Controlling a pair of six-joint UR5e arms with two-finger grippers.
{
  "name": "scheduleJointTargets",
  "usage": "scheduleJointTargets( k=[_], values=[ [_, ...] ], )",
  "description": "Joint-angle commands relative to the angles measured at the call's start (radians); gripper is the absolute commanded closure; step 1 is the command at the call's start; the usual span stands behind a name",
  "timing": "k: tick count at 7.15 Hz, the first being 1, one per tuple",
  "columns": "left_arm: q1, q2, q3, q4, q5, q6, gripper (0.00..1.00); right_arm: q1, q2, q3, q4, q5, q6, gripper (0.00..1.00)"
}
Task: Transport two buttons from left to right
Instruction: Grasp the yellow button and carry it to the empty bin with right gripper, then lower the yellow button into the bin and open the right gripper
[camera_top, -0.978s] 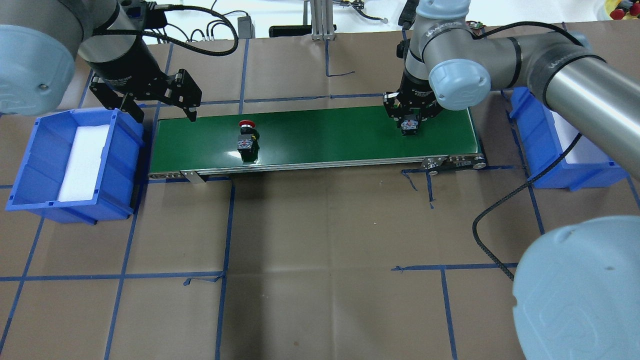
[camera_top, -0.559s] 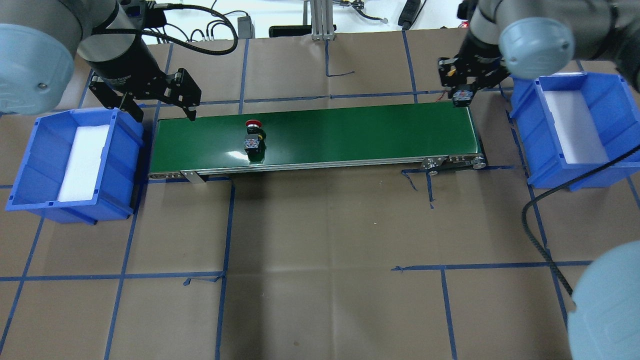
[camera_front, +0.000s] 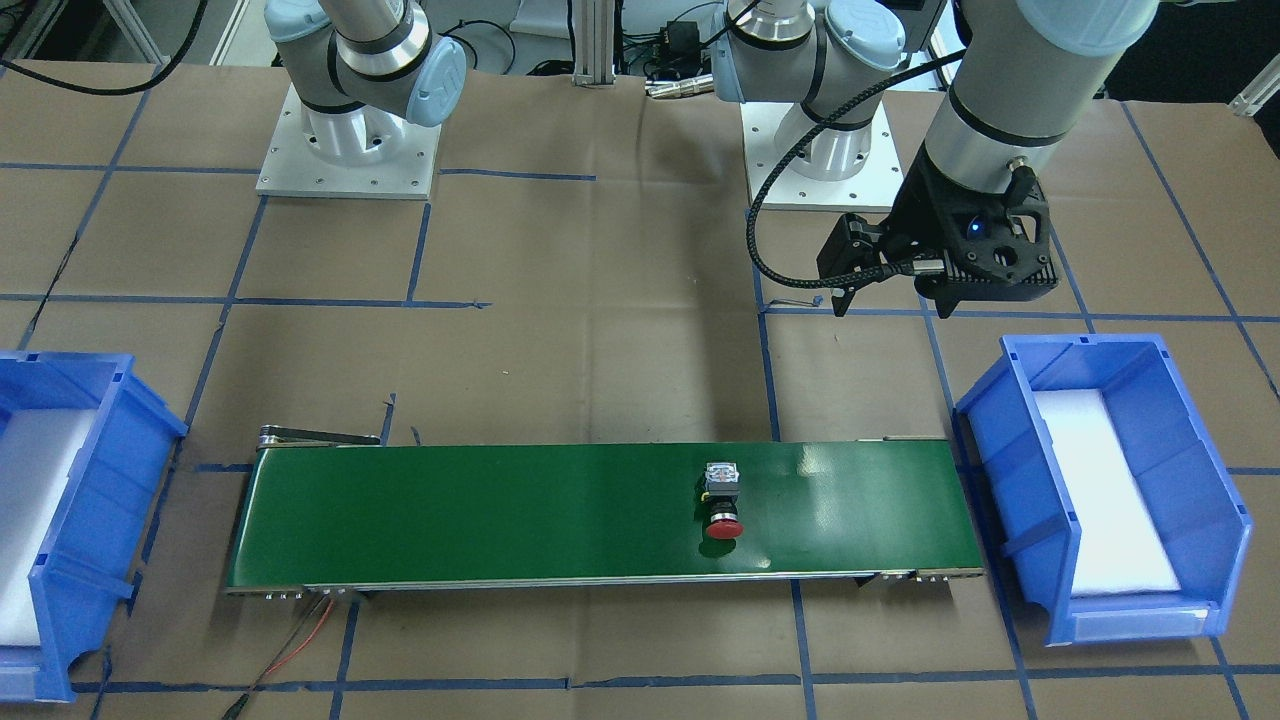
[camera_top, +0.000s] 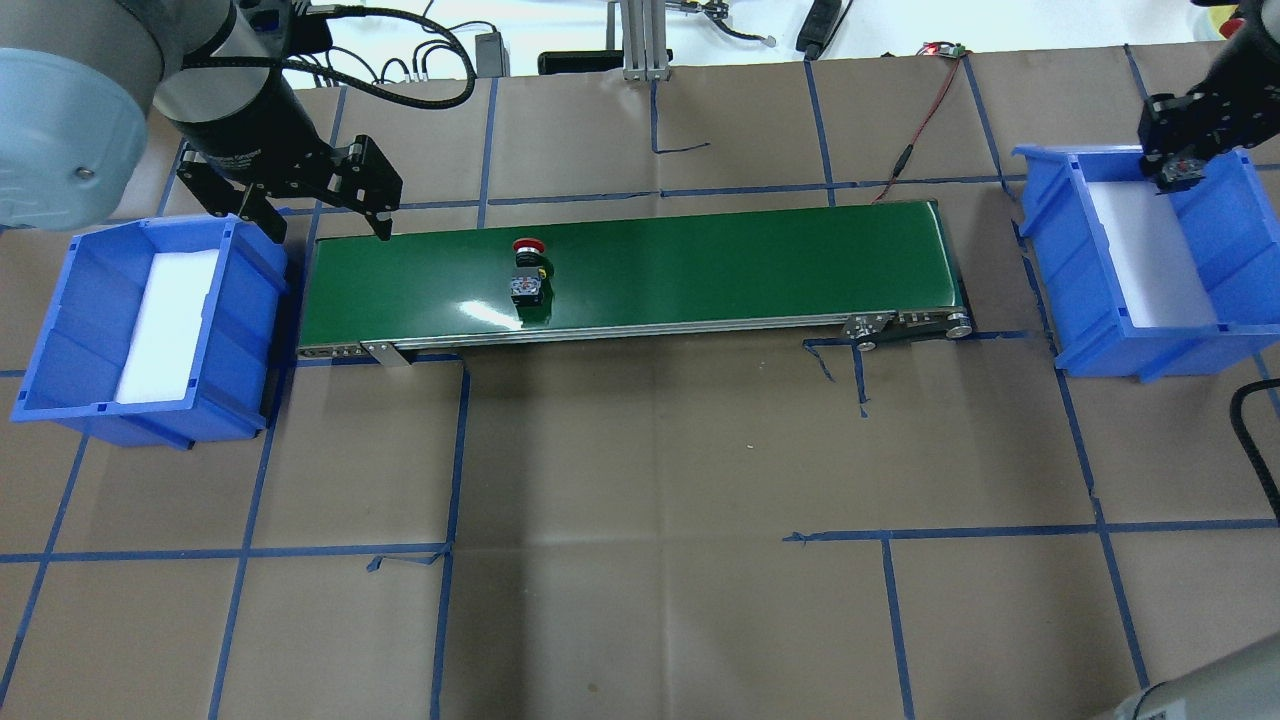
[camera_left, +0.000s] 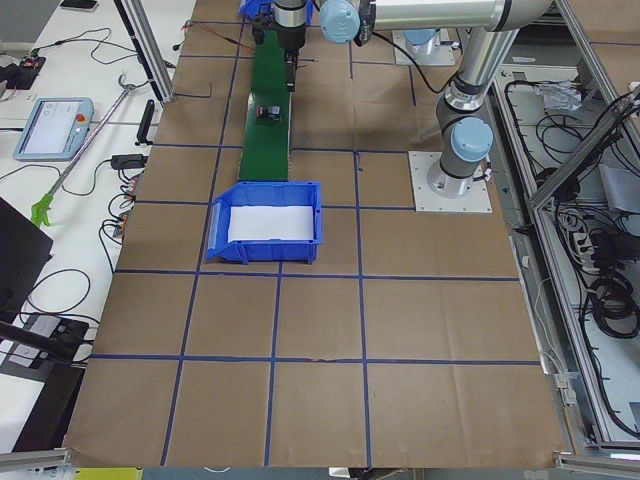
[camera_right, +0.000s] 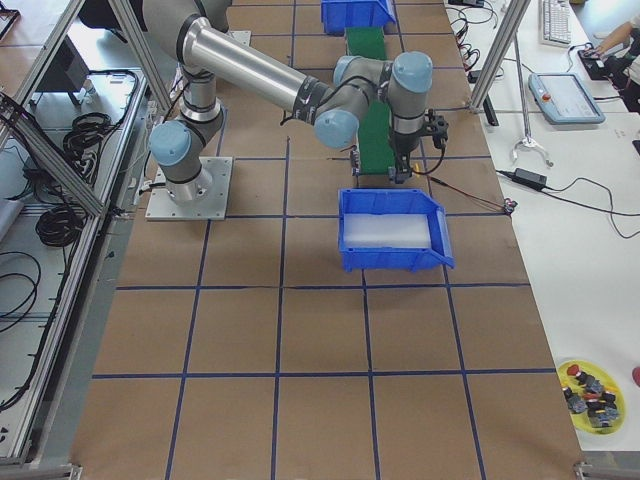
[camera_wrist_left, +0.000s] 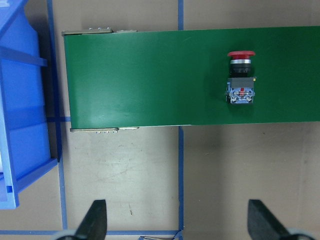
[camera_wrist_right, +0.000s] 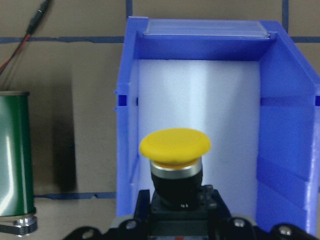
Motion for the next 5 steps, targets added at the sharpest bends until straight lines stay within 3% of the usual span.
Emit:
scheduleJointTargets(
  k=[1,2,4,5],
  values=[
    [0.001,-0.001,0.003,0.001,0.000,0.000,0.00,-0.039,0.058,0.009,-0.006,-0.007,-0.115,0.94],
    [0.001,-0.001,0.005,0.001,0.000,0.000,0.00,-0.047,0.071,0.053,-0.008,-0.005,-0.117,0.94],
    [0.001,-0.001,0.005,0.000,0.000,-0.001,0.00,-0.073,0.063,0.174,-0.141,-0.040,-0.154,0.95],
    [0.001,-0.001,0.005,0.001,0.000,0.000,0.00,-0.079,0.066,0.201,-0.152,-0.045,-0.162,0.95]
  ],
)
